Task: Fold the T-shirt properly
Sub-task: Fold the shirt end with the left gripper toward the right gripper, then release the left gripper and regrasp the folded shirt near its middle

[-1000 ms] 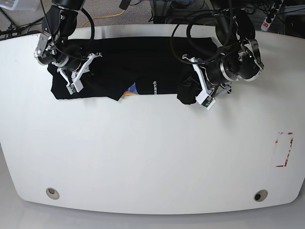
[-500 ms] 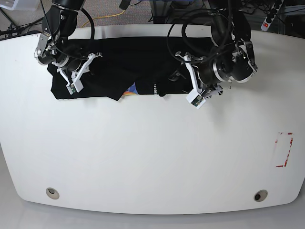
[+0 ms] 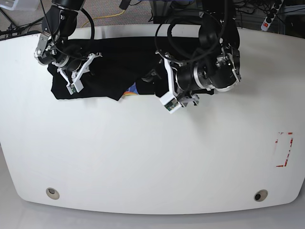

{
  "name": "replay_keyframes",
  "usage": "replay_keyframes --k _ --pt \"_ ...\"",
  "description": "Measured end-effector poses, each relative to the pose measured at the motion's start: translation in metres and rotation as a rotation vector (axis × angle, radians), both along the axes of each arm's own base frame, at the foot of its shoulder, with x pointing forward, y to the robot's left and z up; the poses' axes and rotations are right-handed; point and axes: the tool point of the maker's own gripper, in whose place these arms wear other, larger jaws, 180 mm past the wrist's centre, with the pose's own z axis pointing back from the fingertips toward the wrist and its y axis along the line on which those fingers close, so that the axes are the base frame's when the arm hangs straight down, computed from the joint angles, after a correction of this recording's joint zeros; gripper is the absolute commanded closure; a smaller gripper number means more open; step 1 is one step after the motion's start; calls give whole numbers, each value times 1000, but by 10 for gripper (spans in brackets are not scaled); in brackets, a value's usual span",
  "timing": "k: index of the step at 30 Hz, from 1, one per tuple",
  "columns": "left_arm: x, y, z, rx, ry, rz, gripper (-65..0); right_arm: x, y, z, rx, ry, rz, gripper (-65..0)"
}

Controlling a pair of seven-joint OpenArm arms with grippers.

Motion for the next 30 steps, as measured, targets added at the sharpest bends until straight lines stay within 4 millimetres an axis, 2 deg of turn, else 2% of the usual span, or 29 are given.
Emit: replay_keyframes --k 5,8,11,14,18,23,25,30 --pt "20 67 -9 64 5 181 -356 1 0 1 -1 -2 0 -33" --pt "24 117 -17 142 15 285 -300 1 0 0 -1 -1 0 -33" --pt "24 142 -19 188 14 325 -243 1 -1 1 -1 -1 -3 -33" --pt "30 155 -17 189 -8 351 -201 1 -2 1 -2 -1 -4 -33" --pt "25 176 -33 290 32 383 -147 1 -2 0 -2 0 -4 -33" --pt "20 182 -48 428 55 374 -136 1 -2 0 -2 0 -4 -33" --pt "19 172 -51 459 50 326 -136 1 -2 1 -2 -1 -4 -33" --pt "12 126 -55 441 33 174 -138 1 -2 1 -2 -1 -4 -33"
